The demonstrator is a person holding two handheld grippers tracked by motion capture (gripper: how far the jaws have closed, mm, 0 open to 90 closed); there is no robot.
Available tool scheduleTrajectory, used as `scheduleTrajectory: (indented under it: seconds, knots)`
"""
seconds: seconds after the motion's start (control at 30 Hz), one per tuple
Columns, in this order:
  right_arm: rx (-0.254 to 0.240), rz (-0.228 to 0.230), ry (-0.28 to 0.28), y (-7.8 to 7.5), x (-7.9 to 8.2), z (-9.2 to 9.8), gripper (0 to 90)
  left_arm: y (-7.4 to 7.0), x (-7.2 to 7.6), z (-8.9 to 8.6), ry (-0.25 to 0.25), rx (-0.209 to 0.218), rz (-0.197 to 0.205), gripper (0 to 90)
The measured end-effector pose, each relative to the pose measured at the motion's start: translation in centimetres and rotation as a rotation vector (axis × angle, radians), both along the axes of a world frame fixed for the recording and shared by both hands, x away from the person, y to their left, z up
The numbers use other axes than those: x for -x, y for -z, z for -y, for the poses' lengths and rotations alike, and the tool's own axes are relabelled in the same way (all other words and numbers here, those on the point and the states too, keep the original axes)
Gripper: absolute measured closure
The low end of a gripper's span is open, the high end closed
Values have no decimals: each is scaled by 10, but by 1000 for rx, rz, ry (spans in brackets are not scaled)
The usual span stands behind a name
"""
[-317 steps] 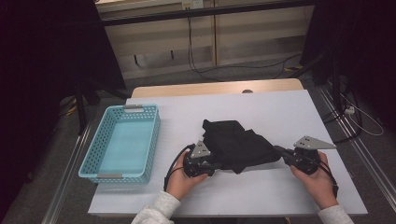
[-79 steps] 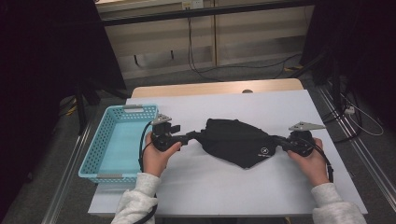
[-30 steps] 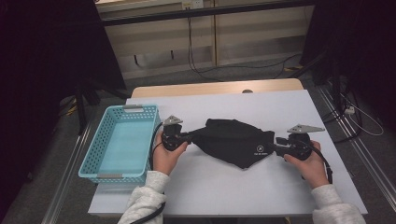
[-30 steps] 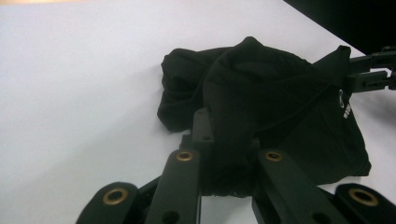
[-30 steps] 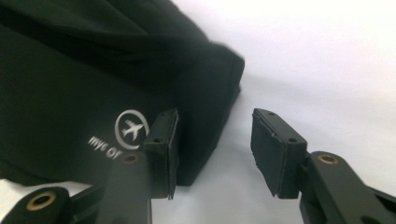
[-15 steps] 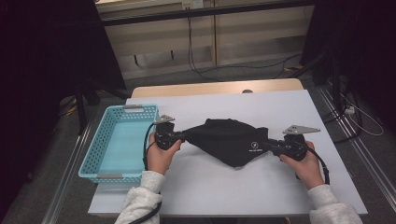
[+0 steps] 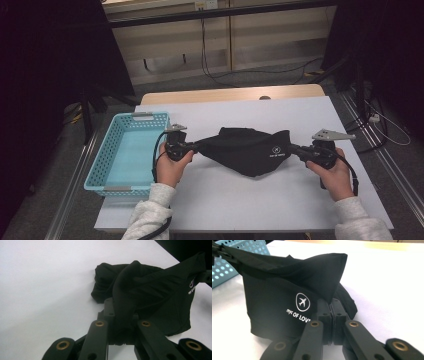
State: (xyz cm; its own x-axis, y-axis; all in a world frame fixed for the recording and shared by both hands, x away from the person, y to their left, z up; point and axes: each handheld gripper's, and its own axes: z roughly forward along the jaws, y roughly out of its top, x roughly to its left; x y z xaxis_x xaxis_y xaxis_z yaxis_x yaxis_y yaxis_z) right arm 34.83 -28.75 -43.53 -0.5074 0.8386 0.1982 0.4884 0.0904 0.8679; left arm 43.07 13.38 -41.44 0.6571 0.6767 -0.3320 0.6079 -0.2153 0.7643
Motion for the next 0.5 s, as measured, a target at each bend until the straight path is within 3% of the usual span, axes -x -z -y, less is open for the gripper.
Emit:
scheduleTrajectory:
  seconds: [0.1,0.5]
  knots:
    - [-20,11,10,-4,0,3,884,-2,-1,0,3,3,-5,846]
    - [-23,25,26,-6,1,4,885,-6,-3,1,12,7,-18,846]
